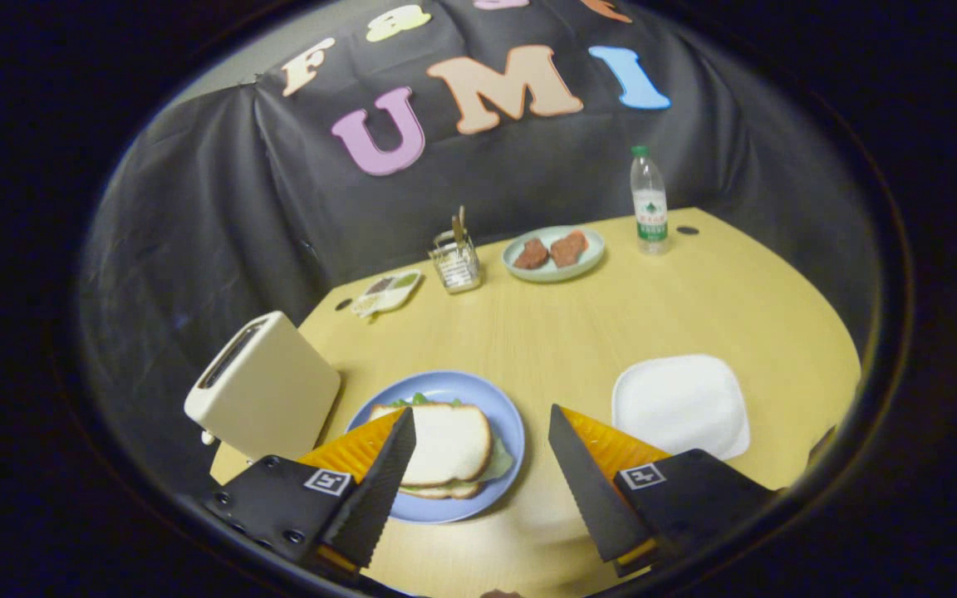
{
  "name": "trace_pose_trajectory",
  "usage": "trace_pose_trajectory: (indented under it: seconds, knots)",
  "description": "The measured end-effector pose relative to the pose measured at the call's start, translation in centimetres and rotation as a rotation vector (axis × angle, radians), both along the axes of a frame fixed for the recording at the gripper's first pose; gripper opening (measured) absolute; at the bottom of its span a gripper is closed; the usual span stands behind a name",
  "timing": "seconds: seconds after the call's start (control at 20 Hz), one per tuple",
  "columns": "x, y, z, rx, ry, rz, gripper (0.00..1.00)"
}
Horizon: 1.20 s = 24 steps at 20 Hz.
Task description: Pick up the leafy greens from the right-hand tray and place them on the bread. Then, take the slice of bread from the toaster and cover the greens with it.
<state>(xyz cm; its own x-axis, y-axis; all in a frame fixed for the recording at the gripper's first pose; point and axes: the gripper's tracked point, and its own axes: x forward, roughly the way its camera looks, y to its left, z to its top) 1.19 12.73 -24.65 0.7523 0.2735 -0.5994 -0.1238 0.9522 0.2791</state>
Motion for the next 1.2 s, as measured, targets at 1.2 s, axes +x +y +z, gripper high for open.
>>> trace_pose_trajectory:
  seconds: [1.2]
  knots:
    - [-4.2, -11.0, 23.3, -0.226, -0.628, -0.204, 1.00]
